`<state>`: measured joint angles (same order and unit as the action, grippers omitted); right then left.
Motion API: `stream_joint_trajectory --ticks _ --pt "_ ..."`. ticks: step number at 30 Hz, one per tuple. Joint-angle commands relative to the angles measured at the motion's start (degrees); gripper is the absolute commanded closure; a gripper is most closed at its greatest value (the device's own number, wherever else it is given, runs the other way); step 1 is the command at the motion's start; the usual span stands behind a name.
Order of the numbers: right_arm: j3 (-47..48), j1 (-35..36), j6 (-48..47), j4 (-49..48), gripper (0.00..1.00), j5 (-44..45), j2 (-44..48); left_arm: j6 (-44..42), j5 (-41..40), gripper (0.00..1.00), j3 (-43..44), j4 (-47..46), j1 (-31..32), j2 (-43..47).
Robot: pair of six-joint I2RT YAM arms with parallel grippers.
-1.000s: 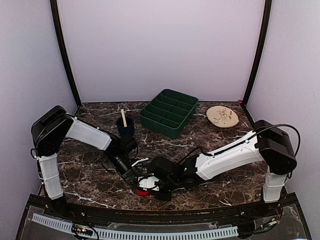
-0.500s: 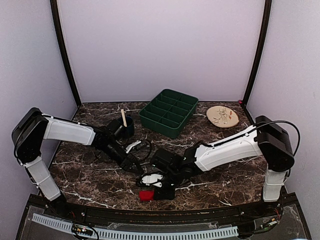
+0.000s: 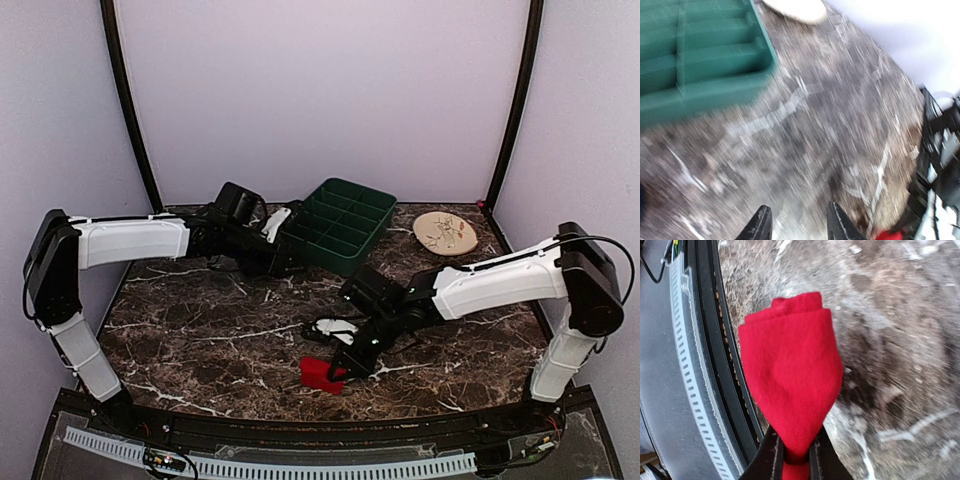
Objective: Roll the socks
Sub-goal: Pick up the sock from the center of the board, then move the storage box to the center of the board.
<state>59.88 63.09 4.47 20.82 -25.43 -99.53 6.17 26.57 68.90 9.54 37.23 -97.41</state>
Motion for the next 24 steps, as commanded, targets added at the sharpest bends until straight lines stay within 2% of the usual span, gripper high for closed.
stream_joint_trajectory --ticks 1,10,16,24 --pt "-0.47 -2.79 4.67 -1.49 1.00 3.03 5.84 3.05 -11.84 0.60 5.36 -2.78 -0.36 -2.52" --pt "6.63 -8.81 3.59 5.09 1.00 15.17 10.22 6.80 -24.45 0.55 15.18 -3.12 -0.41 -9.58" --pt "11.31 -11.10 3.41 5.86 1.00 22.65 9.59 10.18 -27.79 0.51 21.49 1.39 -0.41 -15.38" --pt "10.39 -11.49 4.89 4.47 1.00 32.88 11.86 18.73 -33.41 0.49 28.51 10.13 -0.49 -19.85"
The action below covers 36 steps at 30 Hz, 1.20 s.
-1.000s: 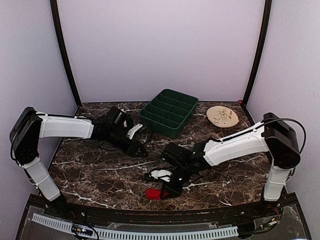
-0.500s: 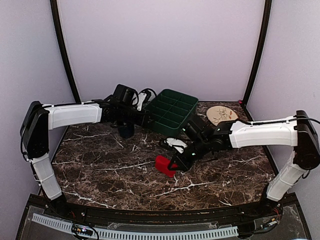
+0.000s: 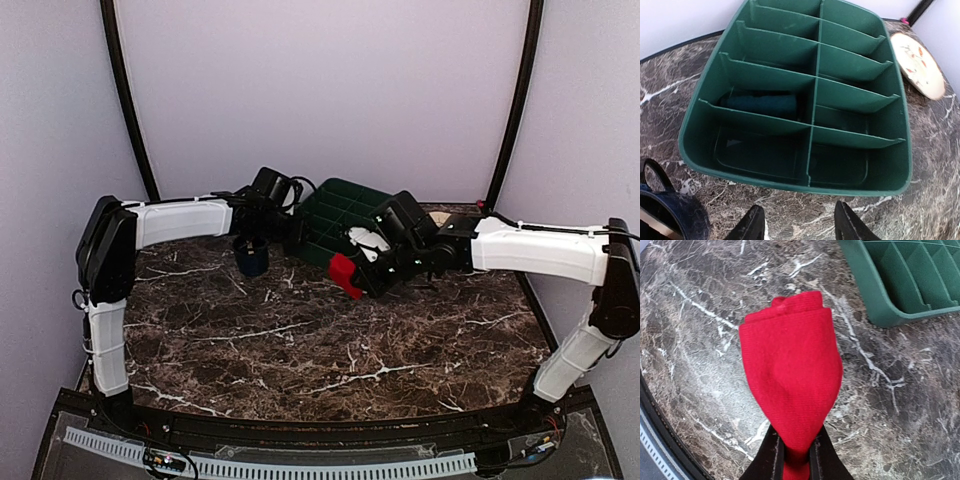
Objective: Roll the socks
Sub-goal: Move the storage box to the center of the board.
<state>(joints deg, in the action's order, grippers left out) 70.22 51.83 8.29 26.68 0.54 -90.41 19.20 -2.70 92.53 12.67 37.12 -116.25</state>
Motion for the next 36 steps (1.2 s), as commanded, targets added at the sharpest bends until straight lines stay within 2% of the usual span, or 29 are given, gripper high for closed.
stream_joint_trajectory --ticks 1,5,6,7,8,29,36 --pt "-0.33 -0.36 1.03 -1.87 1.00 7.15 3.20 6.53 -4.01 0.49 6.05 8.37 -0.45 -1.79" --pt "-0.61 -1.00 0.79 -1.79 1.00 7.03 3.36 10.74 -3.06 0.48 10.06 11.98 -0.80 -4.73" --pt "-0.65 -1.03 0.64 -1.66 1.00 6.98 3.32 12.00 -2.61 0.37 10.63 12.43 -0.90 -5.13" --pt "-0.88 -1.03 0.55 -1.67 1.00 6.90 3.36 13.74 -2.37 0.04 11.00 12.94 -0.98 -5.51" --pt "-1.13 -1.11 0.39 -1.73 1.00 6.85 3.46 14.94 -2.07 0.01 11.39 13.21 -1.07 -5.88" --pt "-3.24 -3.28 -3.10 -3.02 1.00 4.73 5.49 34.38 0.62 0.03 19.46 18.56 -1.53 -13.46" --pt "-3.78 -4.00 -4.02 -3.67 1.00 3.66 6.89 37.47 -0.43 0.07 20.18 21.02 -1.52 -14.69"
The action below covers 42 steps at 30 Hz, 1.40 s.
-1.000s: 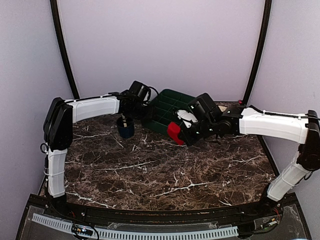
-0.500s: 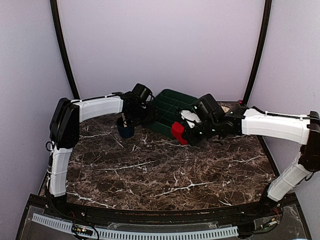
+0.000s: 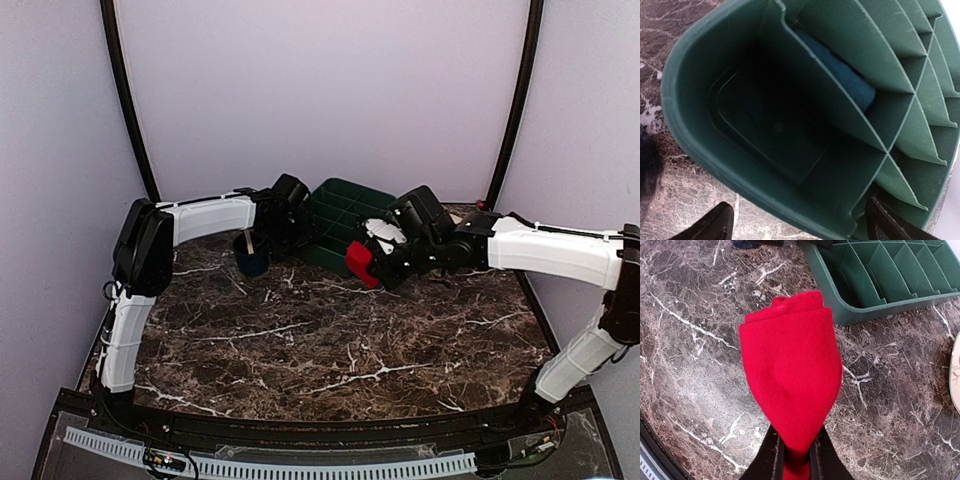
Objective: Roll the socks
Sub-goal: Move the storage box to the center of the board.
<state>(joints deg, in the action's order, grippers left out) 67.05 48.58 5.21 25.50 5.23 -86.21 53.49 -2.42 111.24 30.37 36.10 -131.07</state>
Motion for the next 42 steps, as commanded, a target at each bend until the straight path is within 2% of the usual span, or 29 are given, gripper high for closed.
stream_joint_trajectory --ticks 1,7,14,27,31,42 --pt "-0.60 -0.88 -1.13 -2.47 1.00 -1.12 2.96 3.38 -0.85 0.08 1.34 3.36 -0.50 0.12" --pt "-1.91 -1.69 -1.98 -2.64 1.00 -2.13 4.05 4.01 -0.71 0.23 0.36 3.04 -0.46 -0.12" --pt "-2.89 -2.22 -2.53 -3.13 1.00 -3.19 4.57 3.70 0.83 0.33 -0.68 2.89 -0.41 -0.11" --pt "-1.97 -2.35 -2.49 -2.74 1.00 -2.79 4.47 1.53 3.32 0.44 -3.69 3.49 2.12 0.28" --pt "-1.55 -2.35 -2.31 -2.36 1.00 -2.47 4.69 1.35 3.65 0.52 -6.35 2.52 2.43 1.39" --pt "-1.39 -2.40 -1.91 -0.34 1.00 -1.09 5.59 1.74 3.61 0.56 -12.80 0.78 2.99 5.20"
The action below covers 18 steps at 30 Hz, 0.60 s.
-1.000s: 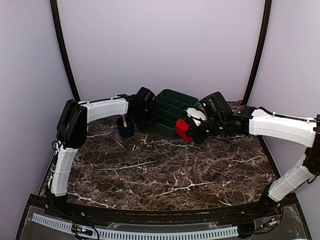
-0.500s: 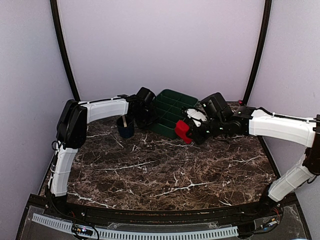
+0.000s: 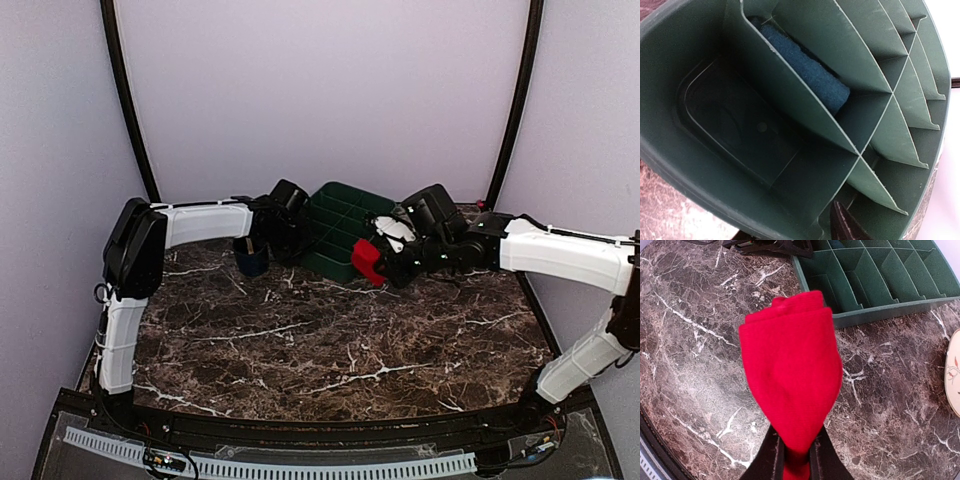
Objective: Roll the socks
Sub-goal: Move the storage box to the center of the board.
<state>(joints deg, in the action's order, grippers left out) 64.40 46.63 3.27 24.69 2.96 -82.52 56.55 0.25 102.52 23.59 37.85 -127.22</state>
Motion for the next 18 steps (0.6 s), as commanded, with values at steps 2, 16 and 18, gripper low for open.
stream_joint_trajectory --ticks 2,16,18 --pt "1.25 -0.47 -0.01 0.77 1.00 1.41 2.14 -1.18 0.93 0.57 -5.21 7.42 1.58 2.09" --pt "1.25 -0.41 -0.43 1.94 1.00 2.02 2.90 2.23 -0.95 0.57 -18.04 6.81 5.75 10.58" --pt "2.94 -0.43 -0.53 1.94 1.00 1.86 2.81 2.78 -1.25 0.57 -20.13 6.58 6.40 12.08"
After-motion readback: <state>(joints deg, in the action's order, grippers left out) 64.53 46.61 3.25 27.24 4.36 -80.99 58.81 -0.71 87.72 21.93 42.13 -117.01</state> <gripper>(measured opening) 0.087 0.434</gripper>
